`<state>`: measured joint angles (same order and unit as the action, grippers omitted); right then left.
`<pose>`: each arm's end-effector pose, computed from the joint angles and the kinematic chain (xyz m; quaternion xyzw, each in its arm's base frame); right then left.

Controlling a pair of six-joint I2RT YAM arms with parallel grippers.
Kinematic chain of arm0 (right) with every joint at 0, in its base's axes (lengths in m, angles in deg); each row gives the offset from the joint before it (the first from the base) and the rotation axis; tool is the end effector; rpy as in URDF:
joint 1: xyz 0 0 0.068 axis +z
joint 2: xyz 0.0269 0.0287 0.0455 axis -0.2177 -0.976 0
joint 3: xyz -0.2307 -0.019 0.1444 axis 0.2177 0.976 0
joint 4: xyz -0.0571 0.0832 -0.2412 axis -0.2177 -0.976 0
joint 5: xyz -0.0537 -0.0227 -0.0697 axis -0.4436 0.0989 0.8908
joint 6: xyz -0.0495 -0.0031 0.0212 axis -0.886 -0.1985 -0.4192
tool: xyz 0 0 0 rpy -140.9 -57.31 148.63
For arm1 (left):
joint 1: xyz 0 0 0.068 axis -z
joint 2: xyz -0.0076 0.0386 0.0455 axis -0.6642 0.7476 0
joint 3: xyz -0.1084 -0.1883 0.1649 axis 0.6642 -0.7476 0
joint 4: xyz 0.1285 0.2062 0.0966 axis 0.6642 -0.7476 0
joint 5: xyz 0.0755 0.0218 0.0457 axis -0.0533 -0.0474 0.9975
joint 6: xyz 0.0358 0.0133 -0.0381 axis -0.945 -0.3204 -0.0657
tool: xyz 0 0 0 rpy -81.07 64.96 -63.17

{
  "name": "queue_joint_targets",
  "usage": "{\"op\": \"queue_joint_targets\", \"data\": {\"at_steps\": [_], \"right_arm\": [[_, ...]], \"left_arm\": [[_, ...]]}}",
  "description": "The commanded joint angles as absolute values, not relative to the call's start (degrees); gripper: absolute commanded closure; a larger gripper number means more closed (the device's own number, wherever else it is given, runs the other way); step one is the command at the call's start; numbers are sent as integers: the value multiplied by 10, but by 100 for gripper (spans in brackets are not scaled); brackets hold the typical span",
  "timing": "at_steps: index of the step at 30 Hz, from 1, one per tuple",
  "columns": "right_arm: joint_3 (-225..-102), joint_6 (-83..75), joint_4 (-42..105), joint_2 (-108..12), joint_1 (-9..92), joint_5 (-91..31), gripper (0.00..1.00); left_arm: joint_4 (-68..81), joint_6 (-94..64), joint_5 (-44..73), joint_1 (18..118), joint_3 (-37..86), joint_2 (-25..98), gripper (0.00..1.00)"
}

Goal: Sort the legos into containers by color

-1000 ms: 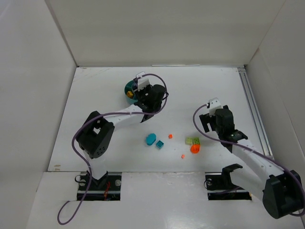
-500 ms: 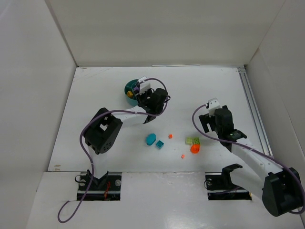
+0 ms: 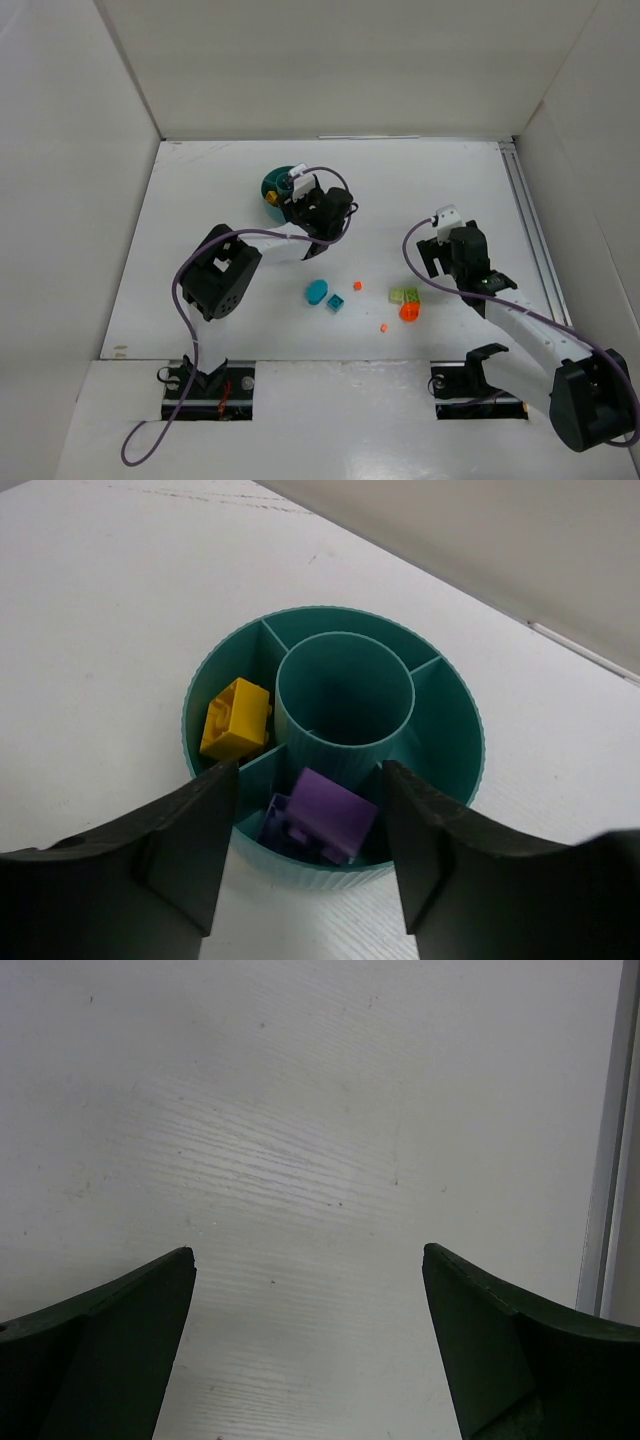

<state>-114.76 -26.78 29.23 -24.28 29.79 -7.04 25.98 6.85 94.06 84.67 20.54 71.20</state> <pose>0.2036 0.0530 0.2048 -0.1862 0.8540 -0.1148 0.4721 0.3242 -0.2566 0.2127 -0.2730 0.6943 0.0907 0.6597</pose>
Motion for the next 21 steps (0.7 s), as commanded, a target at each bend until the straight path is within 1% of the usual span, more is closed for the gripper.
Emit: {"op": "queue_joint_targets", "data": {"at_steps": [1, 2, 6, 9, 10, 11, 14, 17, 19, 20, 21], "right_arm": [[-1163, -270, 318, -241, 294, -63, 0], [-1163, -270, 318, -241, 294, -63, 0], [-1163, -270, 318, -241, 294, -68, 0], [-1163, -280, 318, -234, 294, -88, 0], [-1163, -288, 318, -227, 294, -97, 0], [-1163, -288, 318, -227, 294, -114, 0], [-1169, -299, 318, -227, 311, -127, 0], [-1183, -321, 318, -234, 351, -145, 0], [-1199, -342, 318, -245, 384, -164, 0], [-1215, -364, 318, -261, 426, -171, 0], [-1226, -377, 318, -271, 452, -171, 0]], "left_arm": [[247, 83, 945, 846, 206, 694, 43], [242, 83, 939, 846, 206, 687, 40], [220, 96, 933, 852, 206, 666, 39], [169, 111, 906, 857, 206, 637, 31], [155, 122, 896, 864, 206, 627, 22], [104, 144, 887, 864, 206, 615, 17], [49, 183, 846, 871, 198, 557, 0], [-6, 183, 781, 871, 168, 482, 0], [-43, 197, 694, 863, 139, 423, 0], [-55, 197, 658, 848, 128, 404, 0], [-67, 197, 586, 837, 116, 386, 0]]}}
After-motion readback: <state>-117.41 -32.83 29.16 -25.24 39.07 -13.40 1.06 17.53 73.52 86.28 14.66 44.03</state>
